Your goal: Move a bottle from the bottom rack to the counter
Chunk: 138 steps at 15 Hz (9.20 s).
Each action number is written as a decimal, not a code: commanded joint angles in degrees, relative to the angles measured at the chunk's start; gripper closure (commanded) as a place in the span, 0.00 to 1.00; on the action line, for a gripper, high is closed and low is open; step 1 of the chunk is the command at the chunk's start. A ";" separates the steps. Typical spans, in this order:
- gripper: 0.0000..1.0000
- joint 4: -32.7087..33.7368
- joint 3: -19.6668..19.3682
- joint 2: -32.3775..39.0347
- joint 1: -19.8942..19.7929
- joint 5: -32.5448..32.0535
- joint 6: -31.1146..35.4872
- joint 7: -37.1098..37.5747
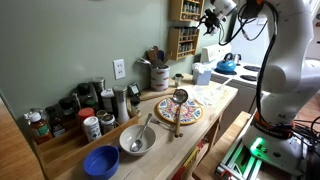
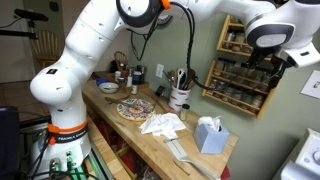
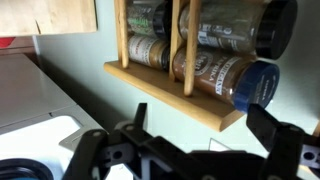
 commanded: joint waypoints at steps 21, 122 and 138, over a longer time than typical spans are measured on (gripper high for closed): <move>0.00 0.31 0.69 -5.63 -6.75 -2.36 -18.43 -32.92; 0.69 23.82 7.52 9.93 -12.17 6.32 -24.96 -96.15; 0.69 19.97 4.02 8.07 -6.75 0.96 -14.39 -92.70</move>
